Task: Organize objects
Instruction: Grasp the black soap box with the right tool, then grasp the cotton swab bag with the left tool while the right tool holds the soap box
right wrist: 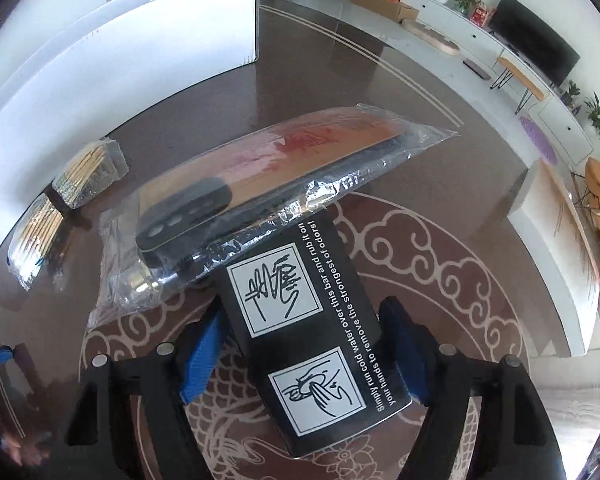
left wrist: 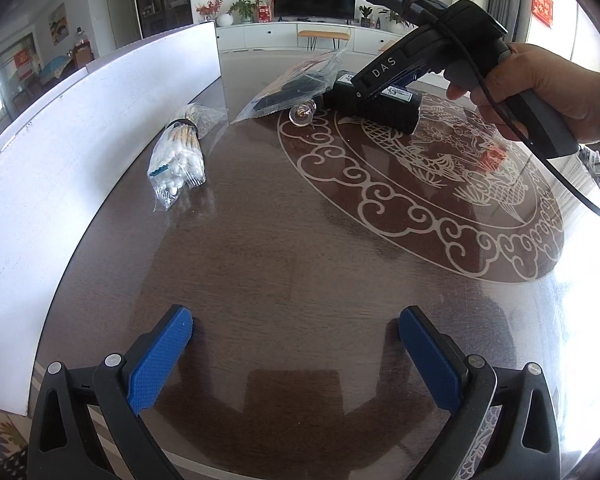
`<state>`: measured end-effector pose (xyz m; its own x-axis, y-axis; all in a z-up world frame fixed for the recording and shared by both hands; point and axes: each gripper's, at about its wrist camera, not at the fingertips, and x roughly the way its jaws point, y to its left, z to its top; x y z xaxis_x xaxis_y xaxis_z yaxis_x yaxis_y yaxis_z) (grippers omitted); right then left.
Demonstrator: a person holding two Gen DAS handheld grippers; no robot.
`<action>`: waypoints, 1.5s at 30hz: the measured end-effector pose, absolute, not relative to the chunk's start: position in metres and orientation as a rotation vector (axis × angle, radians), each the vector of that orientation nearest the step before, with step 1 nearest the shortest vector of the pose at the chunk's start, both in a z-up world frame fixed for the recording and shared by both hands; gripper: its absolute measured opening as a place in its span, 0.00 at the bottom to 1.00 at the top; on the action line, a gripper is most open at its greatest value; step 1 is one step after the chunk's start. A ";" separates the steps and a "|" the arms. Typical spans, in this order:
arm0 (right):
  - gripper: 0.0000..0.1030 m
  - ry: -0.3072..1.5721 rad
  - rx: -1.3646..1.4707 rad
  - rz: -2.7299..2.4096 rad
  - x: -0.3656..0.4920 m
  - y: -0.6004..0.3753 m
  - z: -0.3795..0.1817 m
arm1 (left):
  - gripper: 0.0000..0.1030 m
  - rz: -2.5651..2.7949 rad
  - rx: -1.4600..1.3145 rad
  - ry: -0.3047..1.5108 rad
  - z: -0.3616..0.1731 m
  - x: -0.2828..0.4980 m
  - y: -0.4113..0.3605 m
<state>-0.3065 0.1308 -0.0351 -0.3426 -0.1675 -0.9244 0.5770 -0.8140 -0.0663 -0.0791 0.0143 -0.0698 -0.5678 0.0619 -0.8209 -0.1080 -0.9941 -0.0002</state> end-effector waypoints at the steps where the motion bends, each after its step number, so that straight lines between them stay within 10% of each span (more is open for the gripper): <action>1: 0.57 0.521 1.430 -2.186 -0.294 0.133 -0.033 | 1.00 2.699 -1.410 0.076 -0.070 -0.079 0.014; 14: 0.59 0.246 1.411 -2.528 -0.094 0.212 -0.036 | 1.00 2.702 -1.408 0.076 -0.070 -0.078 0.015; 17: 0.83 0.198 1.381 -2.585 -0.072 0.223 -0.041 | 1.00 2.701 -1.408 0.076 -0.070 -0.078 0.014; 35: 1.00 0.128 1.375 -2.659 -0.065 0.233 -0.051 | 1.00 2.751 -1.357 0.014 -0.054 -0.084 0.003; 45: 1.00 0.128 1.374 -2.659 -0.065 0.233 -0.051 | 1.00 2.777 -1.574 -0.260 -0.058 -0.212 -0.050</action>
<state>-0.0646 0.2335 -0.0507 -0.5706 -0.0901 -0.8162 0.1681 -0.9857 -0.0087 -0.2119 -0.0496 -0.0579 -0.5156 0.0269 -0.8564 0.1328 -0.9849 -0.1108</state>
